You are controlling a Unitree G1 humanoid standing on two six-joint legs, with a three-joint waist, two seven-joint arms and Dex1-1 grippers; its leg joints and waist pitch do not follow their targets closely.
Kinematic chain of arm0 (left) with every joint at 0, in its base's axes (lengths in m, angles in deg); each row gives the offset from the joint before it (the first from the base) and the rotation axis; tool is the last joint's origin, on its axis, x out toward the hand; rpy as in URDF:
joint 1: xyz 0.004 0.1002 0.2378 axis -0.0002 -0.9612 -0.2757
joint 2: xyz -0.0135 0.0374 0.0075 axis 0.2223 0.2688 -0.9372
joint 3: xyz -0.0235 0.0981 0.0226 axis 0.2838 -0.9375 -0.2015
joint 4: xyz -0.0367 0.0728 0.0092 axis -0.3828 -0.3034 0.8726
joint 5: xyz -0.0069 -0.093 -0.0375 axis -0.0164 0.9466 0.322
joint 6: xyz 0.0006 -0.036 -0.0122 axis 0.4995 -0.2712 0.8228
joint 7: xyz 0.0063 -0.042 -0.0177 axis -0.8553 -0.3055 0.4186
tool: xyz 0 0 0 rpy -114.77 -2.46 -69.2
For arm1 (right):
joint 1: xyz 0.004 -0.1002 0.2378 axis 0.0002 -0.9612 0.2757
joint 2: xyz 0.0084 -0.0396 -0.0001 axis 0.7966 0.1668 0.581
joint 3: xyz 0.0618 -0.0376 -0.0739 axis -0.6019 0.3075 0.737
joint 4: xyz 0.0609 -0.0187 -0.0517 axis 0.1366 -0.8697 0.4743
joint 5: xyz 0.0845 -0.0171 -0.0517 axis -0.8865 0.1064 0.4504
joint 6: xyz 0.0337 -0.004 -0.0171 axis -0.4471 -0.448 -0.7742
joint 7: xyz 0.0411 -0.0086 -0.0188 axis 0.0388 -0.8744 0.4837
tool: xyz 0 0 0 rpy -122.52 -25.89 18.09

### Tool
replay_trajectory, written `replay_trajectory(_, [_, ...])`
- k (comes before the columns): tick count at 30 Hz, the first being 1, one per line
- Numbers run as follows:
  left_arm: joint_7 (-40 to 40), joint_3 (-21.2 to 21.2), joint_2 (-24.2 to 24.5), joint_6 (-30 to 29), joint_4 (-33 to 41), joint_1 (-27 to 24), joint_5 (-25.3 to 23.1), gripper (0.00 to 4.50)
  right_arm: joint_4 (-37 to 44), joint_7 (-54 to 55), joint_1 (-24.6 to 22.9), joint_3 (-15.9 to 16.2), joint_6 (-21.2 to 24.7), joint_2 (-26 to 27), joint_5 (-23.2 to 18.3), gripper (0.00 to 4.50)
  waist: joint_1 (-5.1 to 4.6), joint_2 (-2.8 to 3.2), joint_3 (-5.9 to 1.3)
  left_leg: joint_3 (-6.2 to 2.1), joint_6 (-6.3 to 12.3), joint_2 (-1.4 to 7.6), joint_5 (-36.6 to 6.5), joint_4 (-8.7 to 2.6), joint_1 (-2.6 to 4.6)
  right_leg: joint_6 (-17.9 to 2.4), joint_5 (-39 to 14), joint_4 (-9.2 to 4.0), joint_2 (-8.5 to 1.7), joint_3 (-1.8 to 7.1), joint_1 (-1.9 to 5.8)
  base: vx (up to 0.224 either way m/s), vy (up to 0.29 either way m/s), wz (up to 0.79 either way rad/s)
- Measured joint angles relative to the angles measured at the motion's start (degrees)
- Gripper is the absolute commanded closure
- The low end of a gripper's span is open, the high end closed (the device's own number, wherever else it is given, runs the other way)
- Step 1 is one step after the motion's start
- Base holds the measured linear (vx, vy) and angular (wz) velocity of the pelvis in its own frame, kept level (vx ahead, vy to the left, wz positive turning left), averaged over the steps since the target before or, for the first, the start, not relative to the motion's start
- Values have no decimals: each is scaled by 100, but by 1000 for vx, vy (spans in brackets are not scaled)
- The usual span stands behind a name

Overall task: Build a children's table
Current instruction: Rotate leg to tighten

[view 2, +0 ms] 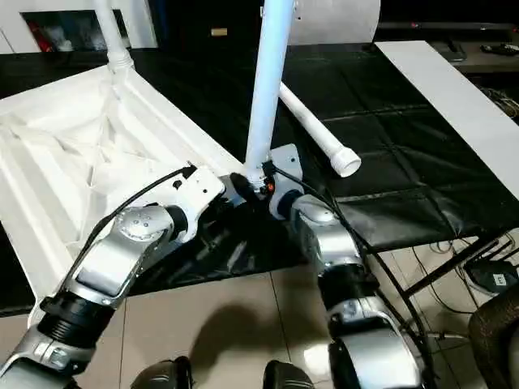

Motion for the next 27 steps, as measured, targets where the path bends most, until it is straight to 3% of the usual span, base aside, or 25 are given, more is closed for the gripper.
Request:
replay_trajectory(9, [1111,-162,935,1045,-290,94,101,450,694,-1738,-368,204,-17,-1097,-232,5,38,7,4,0,-1,2,0,2,0,0,1,0,1,0,1,0,0,0])
replay_trajectory(14, [2148,-268,1566,1924,-445,90,275,450,885,-2610,-396,344,-79,-1514,-256,5,134,7,4,-3,-1,1,0,1,-2,-1,0,-3,1,-1,4,0,0,0])
replay_trajectory(18, [2668,-396,1688,2272,-447,94,356,450,895,-2935,-389,530,-267,-1560,-234,5,243,8,3,-1,-4,-2,-2,5,-2,-1,0,-3,-2,3,7,0,0,0])
replay_trajectory(19, [2754,-459,1720,2347,-467,120,382,450,894,-3038,-385,592,-331,-1586,-221,22,253,7,3,-1,-4,-3,-2,7,-2,-2,1,-2,-3,3,9,0,0,0])
replay_trajectory(27, [3233,-623,1865,2510,-572,256,533,450,849,-3659,-269,847,-403,-1590,-179,85,213,7,3,2,-5,-2,-2,15,1,-2,1,3,-3,8,12,0,0,0])
